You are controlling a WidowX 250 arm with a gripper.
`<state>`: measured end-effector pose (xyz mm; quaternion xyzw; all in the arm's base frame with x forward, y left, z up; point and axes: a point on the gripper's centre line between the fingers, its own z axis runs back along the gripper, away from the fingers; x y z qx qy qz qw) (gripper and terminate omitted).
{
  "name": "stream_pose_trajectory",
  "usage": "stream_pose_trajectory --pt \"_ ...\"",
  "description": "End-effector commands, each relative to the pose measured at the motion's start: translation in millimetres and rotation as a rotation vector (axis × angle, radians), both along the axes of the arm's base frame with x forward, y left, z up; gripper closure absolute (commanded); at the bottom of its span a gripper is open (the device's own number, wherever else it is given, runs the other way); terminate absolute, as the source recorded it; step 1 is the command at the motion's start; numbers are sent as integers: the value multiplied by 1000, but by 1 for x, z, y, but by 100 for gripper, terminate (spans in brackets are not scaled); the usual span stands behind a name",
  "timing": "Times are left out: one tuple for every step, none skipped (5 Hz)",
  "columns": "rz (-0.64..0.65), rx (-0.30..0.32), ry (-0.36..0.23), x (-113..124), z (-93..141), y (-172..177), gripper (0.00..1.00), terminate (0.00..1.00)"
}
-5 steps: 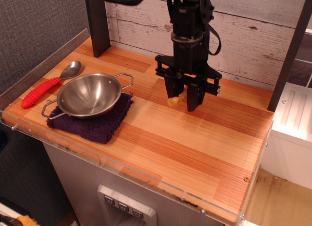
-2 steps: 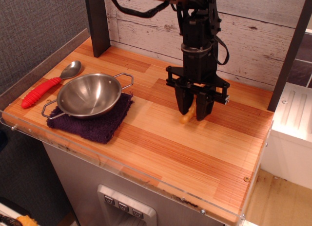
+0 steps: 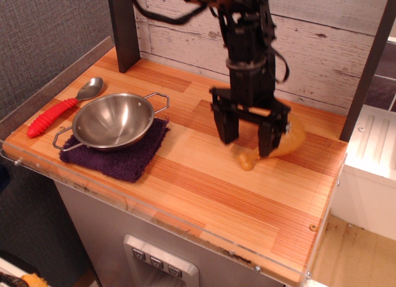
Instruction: PICK UP THE LEG PIECE AND PUT ANOTHER SIDE OF THE TABLE
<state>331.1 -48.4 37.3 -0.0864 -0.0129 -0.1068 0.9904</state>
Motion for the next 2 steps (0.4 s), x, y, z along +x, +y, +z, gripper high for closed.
stream_pose_trajectory --pt "171 83 -171 -40 93 55 0 0" --pt "210 99 -120 -48 99 74 0 0"
